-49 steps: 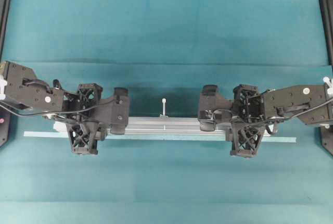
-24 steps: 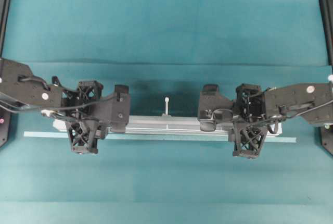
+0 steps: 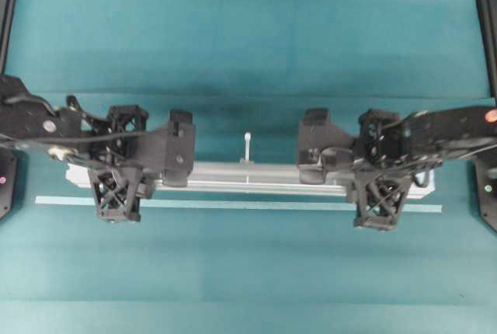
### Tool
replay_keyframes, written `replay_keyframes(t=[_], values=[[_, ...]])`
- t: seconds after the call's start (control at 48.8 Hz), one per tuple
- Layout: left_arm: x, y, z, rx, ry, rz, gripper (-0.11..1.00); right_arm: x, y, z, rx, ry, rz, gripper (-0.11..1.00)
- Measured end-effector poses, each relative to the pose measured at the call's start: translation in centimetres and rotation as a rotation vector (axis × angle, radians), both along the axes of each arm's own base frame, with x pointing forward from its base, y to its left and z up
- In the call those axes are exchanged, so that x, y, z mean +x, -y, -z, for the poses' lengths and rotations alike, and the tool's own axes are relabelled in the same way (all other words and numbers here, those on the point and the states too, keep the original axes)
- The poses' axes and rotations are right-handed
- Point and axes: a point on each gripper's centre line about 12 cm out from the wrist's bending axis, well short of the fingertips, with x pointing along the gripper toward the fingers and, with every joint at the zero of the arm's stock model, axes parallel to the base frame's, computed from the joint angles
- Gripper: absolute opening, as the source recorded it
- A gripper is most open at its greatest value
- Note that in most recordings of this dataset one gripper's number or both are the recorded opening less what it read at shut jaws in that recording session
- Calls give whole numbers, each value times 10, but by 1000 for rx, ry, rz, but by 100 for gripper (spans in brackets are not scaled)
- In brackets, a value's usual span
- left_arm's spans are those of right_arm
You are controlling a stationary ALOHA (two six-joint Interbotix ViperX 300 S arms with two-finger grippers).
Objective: Lift the large metal rail with both hands.
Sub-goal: 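Lift the gripped rail upward with both grippers together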
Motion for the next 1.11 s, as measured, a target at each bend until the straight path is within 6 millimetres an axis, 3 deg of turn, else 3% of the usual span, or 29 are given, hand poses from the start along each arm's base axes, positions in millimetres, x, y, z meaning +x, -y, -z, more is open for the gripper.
replay_keyframes(t=[0.41,0.738,1.107], values=[[0,0,-59,2,-15,-5,36,1,-4,-54,54,-26,14,39],[0,1,-107,0,-6,-7,36,4,-4,-111,74,-42,7,39],[-2,2,-155,-10,-22,-26,36,3,-6,-155,94,-22,4,39]])
